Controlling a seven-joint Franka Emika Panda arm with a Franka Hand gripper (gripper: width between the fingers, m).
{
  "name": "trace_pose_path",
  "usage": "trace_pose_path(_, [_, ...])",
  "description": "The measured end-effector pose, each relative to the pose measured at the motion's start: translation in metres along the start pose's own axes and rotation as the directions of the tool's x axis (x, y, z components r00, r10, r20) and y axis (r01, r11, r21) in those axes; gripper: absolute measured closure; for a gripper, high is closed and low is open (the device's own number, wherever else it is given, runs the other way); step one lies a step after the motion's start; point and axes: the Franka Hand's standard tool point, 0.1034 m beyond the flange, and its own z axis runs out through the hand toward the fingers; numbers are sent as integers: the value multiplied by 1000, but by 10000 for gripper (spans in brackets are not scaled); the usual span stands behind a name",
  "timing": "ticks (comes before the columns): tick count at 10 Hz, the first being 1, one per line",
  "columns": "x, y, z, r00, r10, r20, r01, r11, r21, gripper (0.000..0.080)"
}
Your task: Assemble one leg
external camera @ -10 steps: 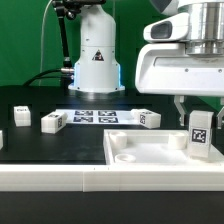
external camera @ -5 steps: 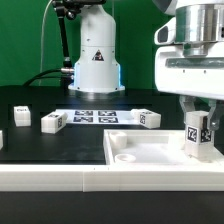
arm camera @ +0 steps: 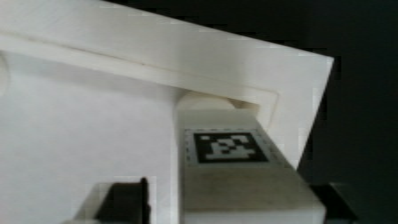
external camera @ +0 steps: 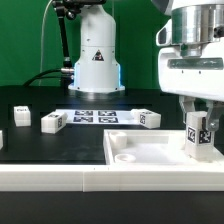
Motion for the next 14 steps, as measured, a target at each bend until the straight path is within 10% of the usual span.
trace_pose_path(1, [1,0,0,999,-38,0,38,999,0,201])
trace_pose_path(3, [1,0,0,978,-206,-2,206,978,-1,164])
trace_pose_path(14, [3,-5,-1,363,-931,16,932,363,-17,150])
